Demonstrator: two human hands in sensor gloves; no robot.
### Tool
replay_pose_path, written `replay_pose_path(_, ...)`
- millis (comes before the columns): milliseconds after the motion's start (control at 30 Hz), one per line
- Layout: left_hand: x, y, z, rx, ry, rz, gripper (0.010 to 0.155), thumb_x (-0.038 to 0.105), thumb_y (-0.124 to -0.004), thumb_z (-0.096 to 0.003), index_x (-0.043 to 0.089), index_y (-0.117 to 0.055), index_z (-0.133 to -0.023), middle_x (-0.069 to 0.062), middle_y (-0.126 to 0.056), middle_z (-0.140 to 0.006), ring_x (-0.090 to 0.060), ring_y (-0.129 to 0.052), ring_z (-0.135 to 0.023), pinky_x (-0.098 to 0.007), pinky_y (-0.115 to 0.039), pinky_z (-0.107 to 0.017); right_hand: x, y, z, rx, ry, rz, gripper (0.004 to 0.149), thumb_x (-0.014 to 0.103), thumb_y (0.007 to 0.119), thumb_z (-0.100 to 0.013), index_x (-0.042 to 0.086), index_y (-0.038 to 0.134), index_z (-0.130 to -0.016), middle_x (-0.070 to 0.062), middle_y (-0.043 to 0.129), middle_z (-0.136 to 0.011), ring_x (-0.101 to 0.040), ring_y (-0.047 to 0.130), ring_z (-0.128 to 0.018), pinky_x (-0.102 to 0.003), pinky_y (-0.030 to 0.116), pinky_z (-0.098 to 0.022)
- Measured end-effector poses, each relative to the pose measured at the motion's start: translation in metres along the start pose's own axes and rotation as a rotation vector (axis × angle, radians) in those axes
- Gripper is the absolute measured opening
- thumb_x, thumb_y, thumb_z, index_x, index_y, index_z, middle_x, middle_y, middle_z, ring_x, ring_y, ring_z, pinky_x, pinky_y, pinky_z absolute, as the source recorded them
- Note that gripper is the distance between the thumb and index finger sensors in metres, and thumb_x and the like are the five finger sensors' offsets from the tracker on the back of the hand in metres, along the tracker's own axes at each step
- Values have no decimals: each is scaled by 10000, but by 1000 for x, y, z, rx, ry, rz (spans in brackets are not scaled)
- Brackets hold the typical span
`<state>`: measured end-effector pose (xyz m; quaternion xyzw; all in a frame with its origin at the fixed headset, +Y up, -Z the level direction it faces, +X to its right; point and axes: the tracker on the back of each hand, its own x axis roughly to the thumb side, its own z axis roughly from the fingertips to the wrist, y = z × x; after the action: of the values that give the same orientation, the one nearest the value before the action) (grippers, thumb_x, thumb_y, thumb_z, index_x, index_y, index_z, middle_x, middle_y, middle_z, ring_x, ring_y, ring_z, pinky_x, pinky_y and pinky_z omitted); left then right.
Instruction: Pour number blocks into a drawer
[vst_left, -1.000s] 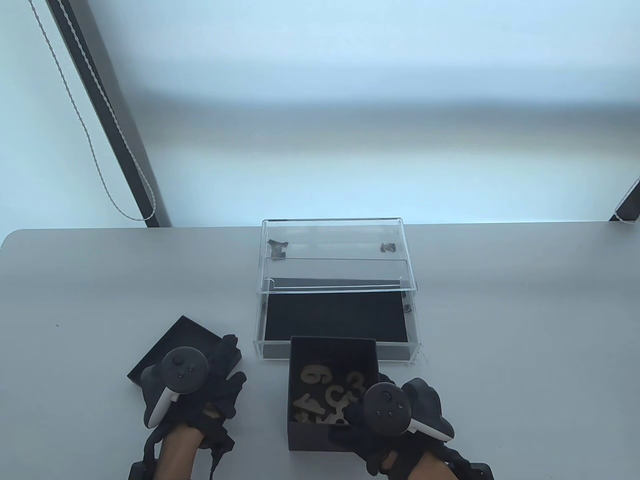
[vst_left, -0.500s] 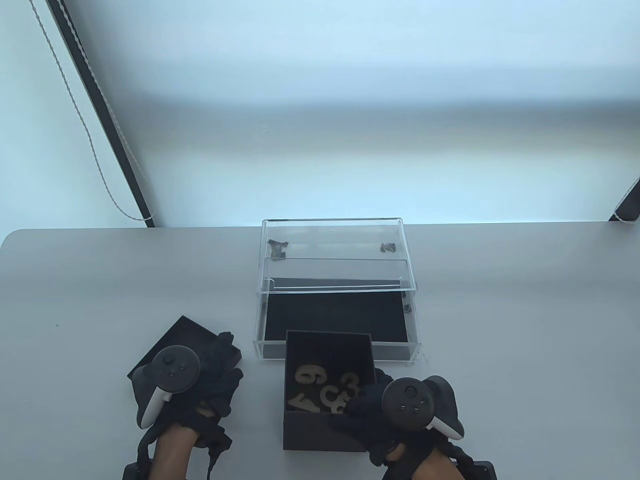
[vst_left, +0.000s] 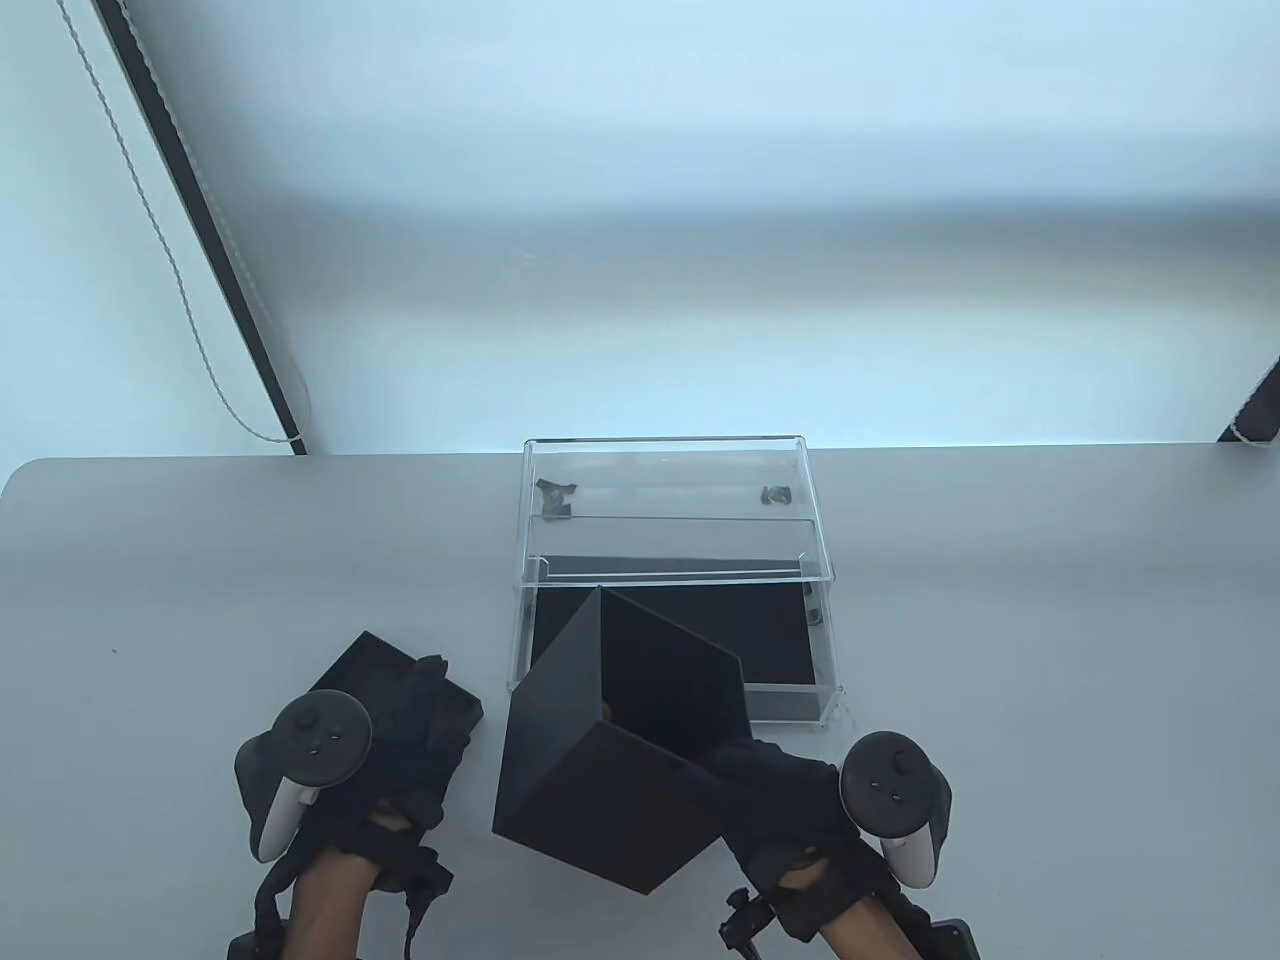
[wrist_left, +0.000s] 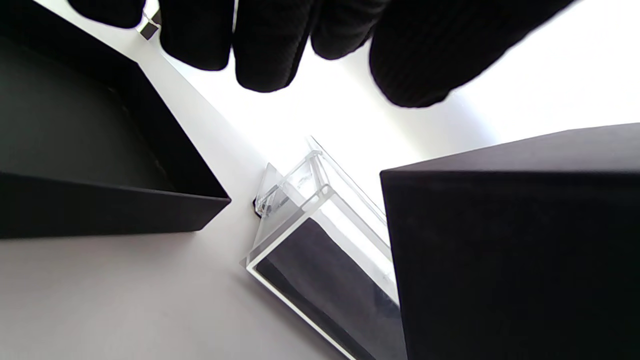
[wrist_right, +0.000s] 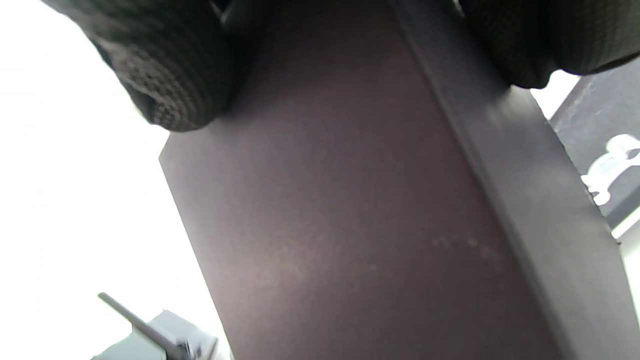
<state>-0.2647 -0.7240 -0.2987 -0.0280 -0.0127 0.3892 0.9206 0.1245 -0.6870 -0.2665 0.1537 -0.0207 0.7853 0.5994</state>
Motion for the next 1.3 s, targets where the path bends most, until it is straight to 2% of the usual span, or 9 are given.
replay_pose_path(300,0,2,2,6,0,15,725,496,-732,-477,266,-402,-1079,-145,-570,-1153,-450,-514,-1049,-694,-427,-718,0,5,-26,-101,142,-307,541,550,866,-385,56,994,-566,-194,993,-506,-774,670,-712,-791,663,-506)
replay_pose_path(533,0,4,3,5,-1,26,725,500,-728,-478,264,-402,-1080,-145,-568,-1154,-453,-511,-1048,-695,-426,-717,-6,26,-52,-86,239,-496,546,565,842,-415,68,970,-604,-181,977,-542,-769,639,-735,-786,647,-525)
replay_pose_path(700,0,5,3,6,0,33,723,502,-726,-479,264,-402,-1080,-149,-566,-1154,-453,-511,-1048,-694,-425,-718,-19,45,-65,-47,243,-623,554,570,825,-441,68,945,-641,-183,956,-579,-765,605,-759,-781,628,-551)
replay_pose_path(967,-1,4,2,-4,12,28,723,503,-724,-479,261,-402,-1080,-151,-566,-1153,-456,-509,-1048,-696,-424,-717,-49,68,-71,-33,321,-917,564,574,804,-454,66,919,-669,-184,935,-603,-761,567,-778,-778,605,-571)
replay_pose_path(1300,1,-3,2,-34,18,-3,722,505,-721,-480,261,-402,-1080,-152,-565,-1153,-455,-506,-1048,-694,-422,-717,-69,78,-70,-50,356,-1061,578,587,776,-452,71,903,-678,-178,928,-605,-752,561,-789,-770,604,-582)
